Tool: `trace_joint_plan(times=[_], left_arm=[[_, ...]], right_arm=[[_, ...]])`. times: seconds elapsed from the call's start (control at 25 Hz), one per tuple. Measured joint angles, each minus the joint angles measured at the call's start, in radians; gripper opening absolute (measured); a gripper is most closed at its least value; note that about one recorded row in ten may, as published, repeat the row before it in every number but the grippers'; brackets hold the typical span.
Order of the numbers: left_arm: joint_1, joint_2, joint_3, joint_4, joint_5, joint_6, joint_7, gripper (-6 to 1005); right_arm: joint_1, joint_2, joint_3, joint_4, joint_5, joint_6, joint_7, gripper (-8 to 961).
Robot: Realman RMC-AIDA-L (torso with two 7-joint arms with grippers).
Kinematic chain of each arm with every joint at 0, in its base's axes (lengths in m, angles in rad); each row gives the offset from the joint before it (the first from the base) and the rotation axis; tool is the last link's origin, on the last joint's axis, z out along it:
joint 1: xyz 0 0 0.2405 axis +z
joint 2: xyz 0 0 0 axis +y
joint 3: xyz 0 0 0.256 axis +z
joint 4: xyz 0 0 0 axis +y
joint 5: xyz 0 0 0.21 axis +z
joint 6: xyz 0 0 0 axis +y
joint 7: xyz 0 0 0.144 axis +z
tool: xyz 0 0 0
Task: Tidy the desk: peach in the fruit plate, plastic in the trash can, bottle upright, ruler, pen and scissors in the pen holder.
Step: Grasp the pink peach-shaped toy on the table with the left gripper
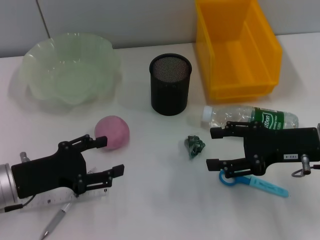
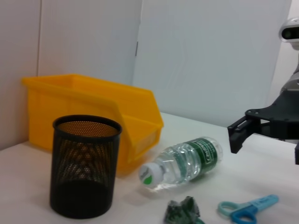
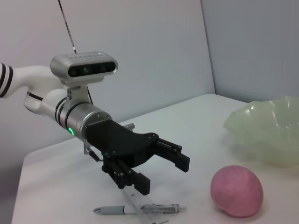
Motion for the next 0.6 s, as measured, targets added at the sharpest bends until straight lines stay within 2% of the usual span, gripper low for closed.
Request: trace_joint_plan(times=[0.36,0.6], left_arm=[[-0.014,-0.005,-0.018,-0.002,-0.012,-0.034,0.009,863],[-0.078,-0.012,-0.024,-0.084,-0.107,-0.172,0.108,862]], right_arm=[[0.000,0.000,-0.002,-0.003,0.000,0.004,0.000,845],[0.001,0.000,0.000,-0.007,0.000,0.006,0.003,845]])
